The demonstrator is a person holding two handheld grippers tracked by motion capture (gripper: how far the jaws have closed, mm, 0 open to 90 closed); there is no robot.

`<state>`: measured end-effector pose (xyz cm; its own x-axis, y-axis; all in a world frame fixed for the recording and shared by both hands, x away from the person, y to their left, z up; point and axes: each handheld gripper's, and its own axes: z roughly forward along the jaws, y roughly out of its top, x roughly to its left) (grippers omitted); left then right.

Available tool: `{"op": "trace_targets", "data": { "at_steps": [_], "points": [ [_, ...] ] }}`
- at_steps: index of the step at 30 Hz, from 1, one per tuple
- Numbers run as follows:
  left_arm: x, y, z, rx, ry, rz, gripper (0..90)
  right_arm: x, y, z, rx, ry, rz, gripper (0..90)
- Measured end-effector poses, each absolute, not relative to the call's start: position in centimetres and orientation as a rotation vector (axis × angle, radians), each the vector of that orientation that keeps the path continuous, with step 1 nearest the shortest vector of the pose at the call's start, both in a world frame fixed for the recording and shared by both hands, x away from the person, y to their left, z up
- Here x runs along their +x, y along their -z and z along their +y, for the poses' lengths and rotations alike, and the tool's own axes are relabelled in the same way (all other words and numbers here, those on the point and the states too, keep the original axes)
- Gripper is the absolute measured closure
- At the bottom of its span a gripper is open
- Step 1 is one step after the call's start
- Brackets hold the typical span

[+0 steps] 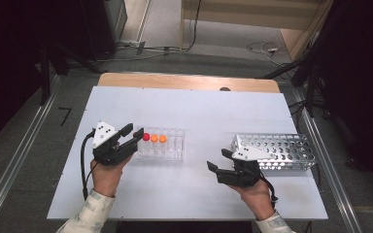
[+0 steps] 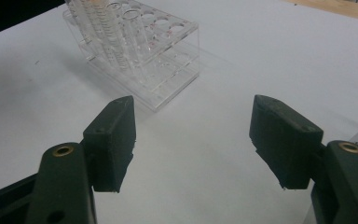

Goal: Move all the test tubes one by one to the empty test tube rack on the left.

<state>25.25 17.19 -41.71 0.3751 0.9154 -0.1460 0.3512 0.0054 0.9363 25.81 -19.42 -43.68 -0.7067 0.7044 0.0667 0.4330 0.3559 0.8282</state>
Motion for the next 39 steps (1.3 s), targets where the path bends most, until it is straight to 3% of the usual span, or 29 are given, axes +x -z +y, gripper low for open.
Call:
{"op": "trace_targets", "data": {
  "at_steps": [12, 39],
  "points": [
    [24.5, 40.9, 16.4, 1.569, -0.643, 1.188, 23.4, 25.9, 43.6, -19.9, 1.024, -1.293, 2.302, 28.6],
    [21.7, 41.7, 18.0, 1.572, -0.679, 1.204, 20.2, 25.9, 43.1, -22.8, 1.065, -1.303, 2.222, 27.2]
  ]
}}
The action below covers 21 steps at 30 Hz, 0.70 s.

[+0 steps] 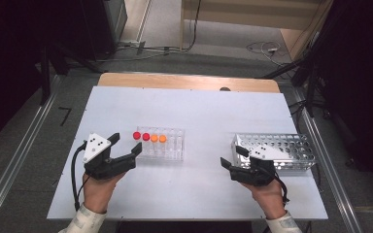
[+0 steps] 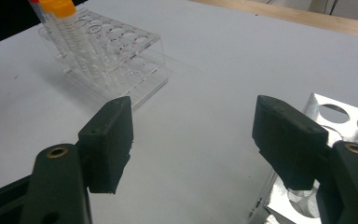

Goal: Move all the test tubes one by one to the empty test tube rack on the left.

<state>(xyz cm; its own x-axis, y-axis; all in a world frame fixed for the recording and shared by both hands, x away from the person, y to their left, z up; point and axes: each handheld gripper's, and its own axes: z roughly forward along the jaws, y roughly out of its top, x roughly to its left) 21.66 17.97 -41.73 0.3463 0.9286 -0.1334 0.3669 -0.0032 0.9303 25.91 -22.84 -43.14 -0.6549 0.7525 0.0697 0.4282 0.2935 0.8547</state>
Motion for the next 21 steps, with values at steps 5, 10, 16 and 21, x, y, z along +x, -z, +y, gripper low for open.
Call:
{"op": "trace_targets", "data": {
  "at_steps": [5, 10, 16, 21],
  "points": [
    [21.4, 42.2, 18.4, 1.569, -0.684, 1.217, 19.6, 25.9, 43.1, -23.5, 1.072, -1.297, 2.208, 26.7],
    [21.2, 42.8, 18.7, 1.573, -0.687, 1.238, 19.3, 25.9, 43.1, -24.1, 1.08, -1.293, 2.197, 26.2],
    [21.2, 43.2, 19.2, 1.565, -0.682, 1.257, 17.7, 25.8, 43.1, -24.7, 1.087, -1.283, 2.189, 25.2],
    [21.1, 43.4, 19.7, 1.555, -0.689, 1.274, 17.7, 25.8, 43.1, -25.3, 1.095, -1.28, 2.178, 25.1]
  ]
}}
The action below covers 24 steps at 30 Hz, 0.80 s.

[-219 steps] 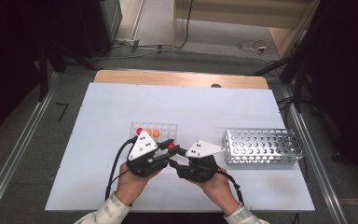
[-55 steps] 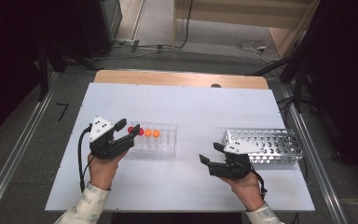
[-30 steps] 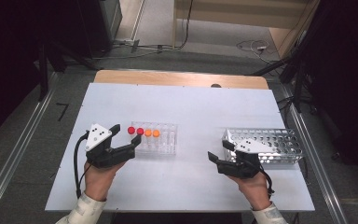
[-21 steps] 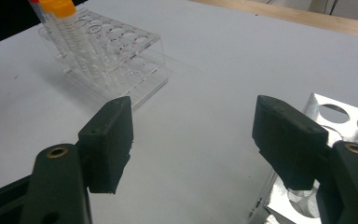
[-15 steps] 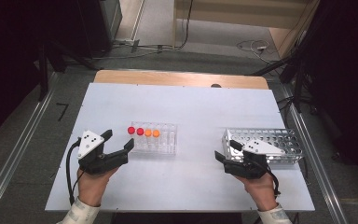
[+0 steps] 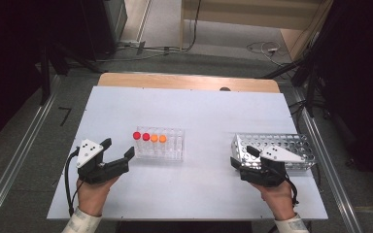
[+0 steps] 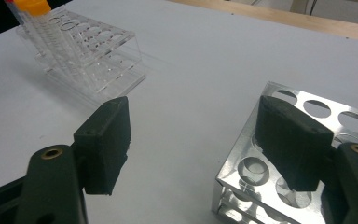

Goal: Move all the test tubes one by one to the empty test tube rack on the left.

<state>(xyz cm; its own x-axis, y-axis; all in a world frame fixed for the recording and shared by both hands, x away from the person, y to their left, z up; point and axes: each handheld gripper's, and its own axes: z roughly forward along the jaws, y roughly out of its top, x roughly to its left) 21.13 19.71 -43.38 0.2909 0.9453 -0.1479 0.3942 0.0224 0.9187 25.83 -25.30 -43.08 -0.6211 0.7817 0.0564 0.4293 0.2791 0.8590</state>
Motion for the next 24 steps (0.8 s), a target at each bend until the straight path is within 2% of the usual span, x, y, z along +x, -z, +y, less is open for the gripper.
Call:
{"op": "trace_targets", "data": {
  "at_steps": [24],
  "points": [
    [21.2, 44.6, 21.4, 1.535, -0.716, 1.35, 13.8, 25.6, 43.1, -28.2, 1.148, -1.267, 2.102, 24.7]
  ]
}}
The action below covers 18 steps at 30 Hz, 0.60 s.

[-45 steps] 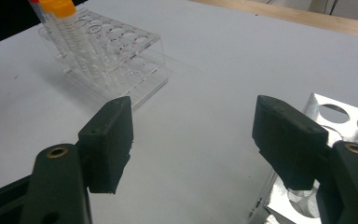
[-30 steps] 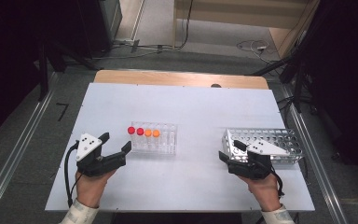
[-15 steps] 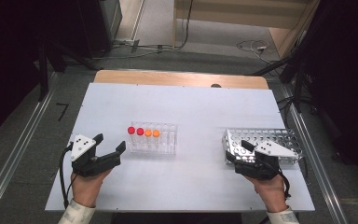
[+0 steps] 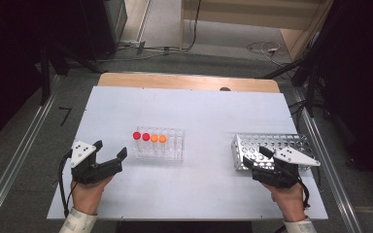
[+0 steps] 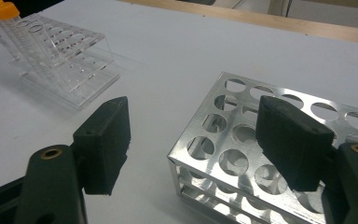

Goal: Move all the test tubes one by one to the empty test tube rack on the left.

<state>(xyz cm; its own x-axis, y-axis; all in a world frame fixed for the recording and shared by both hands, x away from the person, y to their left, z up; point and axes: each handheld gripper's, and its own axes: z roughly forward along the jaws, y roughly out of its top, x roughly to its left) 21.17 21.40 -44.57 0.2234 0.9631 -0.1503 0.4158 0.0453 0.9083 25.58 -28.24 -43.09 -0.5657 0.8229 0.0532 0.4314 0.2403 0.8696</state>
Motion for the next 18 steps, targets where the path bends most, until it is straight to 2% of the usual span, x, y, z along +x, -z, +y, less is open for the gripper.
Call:
{"op": "trace_targets", "data": {
  "at_steps": [18],
  "points": [
    [20.6, 44.8, 22.8, 1.507, -0.743, 1.378, 13.8, 25.4, 43.2, -30.3, 1.183, -1.248, 2.057, 24.5]
  ]
}}
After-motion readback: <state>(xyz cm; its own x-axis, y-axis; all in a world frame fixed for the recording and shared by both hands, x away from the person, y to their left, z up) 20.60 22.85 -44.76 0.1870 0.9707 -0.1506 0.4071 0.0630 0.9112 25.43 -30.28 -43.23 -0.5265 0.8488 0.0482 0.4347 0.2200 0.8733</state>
